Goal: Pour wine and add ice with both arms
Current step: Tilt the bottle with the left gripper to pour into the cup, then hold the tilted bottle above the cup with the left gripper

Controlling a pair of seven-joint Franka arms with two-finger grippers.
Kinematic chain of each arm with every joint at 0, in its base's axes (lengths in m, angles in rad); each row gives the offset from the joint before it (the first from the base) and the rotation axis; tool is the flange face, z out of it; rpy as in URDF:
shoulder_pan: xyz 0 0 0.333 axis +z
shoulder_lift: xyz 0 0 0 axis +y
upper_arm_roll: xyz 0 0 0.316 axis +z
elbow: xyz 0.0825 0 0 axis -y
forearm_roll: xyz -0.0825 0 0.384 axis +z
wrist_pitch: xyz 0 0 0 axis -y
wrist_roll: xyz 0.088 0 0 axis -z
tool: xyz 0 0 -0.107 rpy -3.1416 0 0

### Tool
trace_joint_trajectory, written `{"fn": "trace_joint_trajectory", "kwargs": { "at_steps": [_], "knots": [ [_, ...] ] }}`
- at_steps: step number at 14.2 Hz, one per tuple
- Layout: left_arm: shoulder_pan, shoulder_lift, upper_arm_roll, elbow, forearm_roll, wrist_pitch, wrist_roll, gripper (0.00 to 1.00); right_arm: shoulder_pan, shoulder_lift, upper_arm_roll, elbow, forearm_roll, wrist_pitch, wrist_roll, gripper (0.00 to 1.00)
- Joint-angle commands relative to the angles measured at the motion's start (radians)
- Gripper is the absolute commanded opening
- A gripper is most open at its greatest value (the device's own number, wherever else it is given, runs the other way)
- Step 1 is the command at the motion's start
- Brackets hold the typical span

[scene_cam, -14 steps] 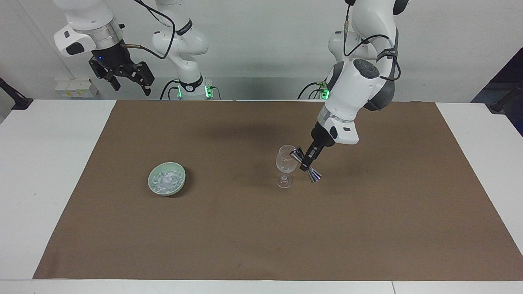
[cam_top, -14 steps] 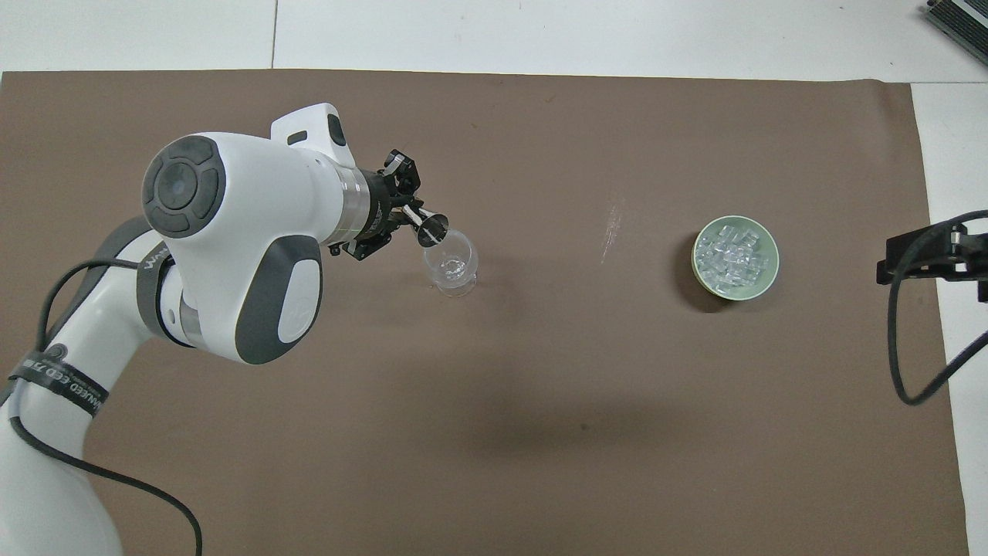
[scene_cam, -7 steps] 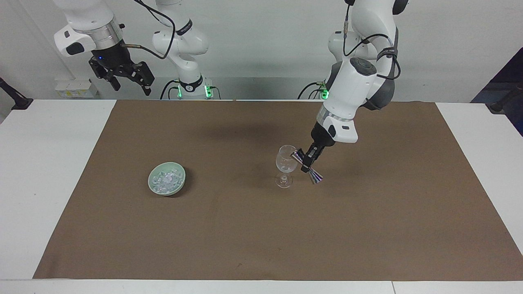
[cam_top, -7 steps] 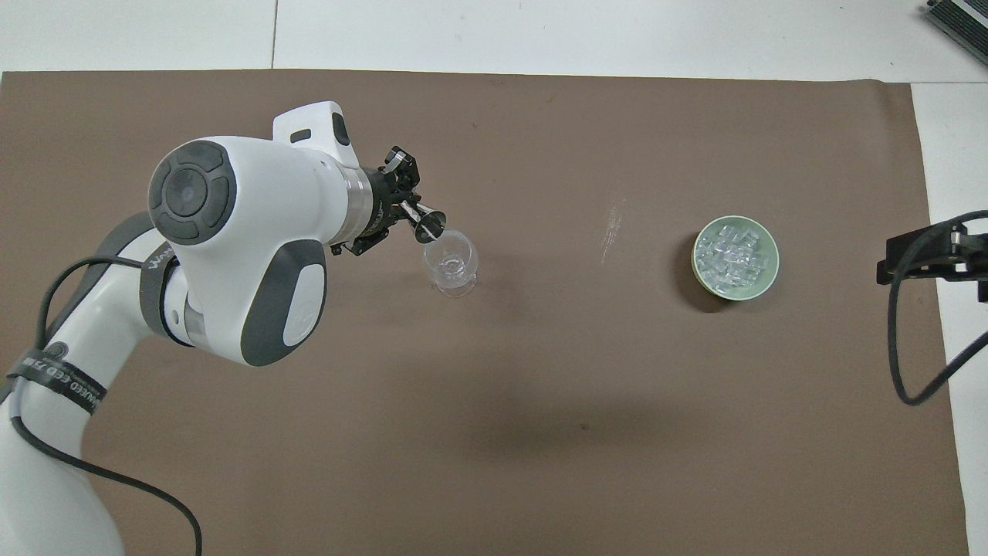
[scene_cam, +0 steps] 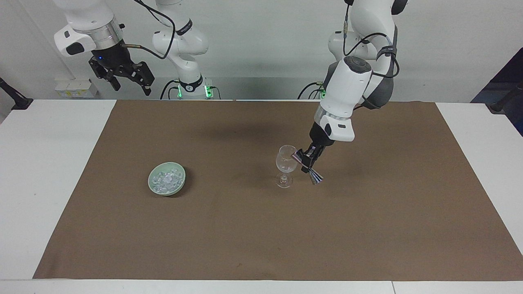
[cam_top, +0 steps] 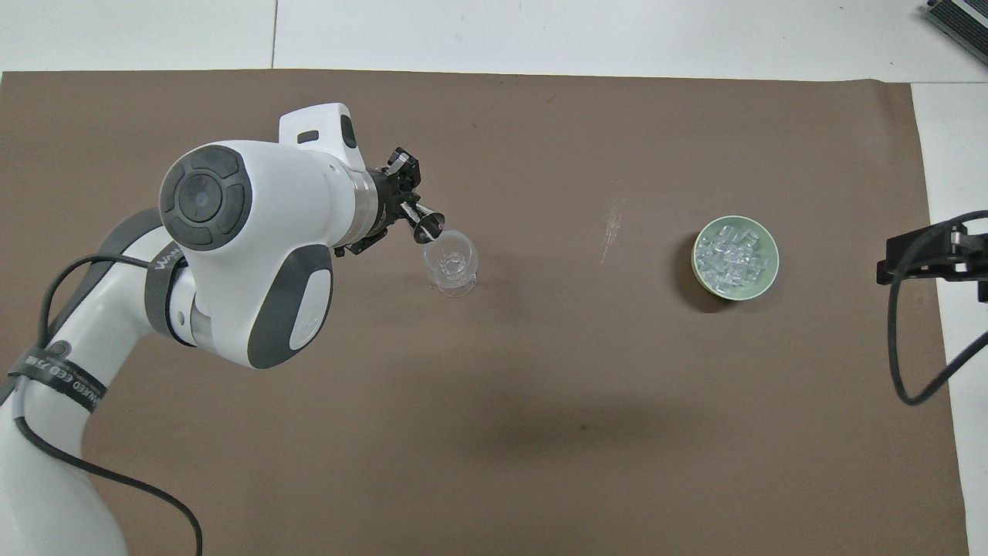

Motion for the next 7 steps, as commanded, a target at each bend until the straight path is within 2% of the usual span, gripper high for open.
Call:
{"fn": "trace_joint_trajectory", "kwargs": {
  "at_steps": [1, 7],
  "knots": [
    [-0.021, 0.001, 0.018, 0.000, 0.040, 0.024, -0.009, 0.00, -0.012, 0.000, 0.005, 0.009, 0.011, -0.009, -0.018, 1.00],
    [-0.029, 0.001, 0.018, -0.002, 0.060, 0.039, -0.012, 0.00, -0.012, 0.000, 0.005, 0.009, 0.009, -0.009, -0.020, 1.00]
  ]
}}
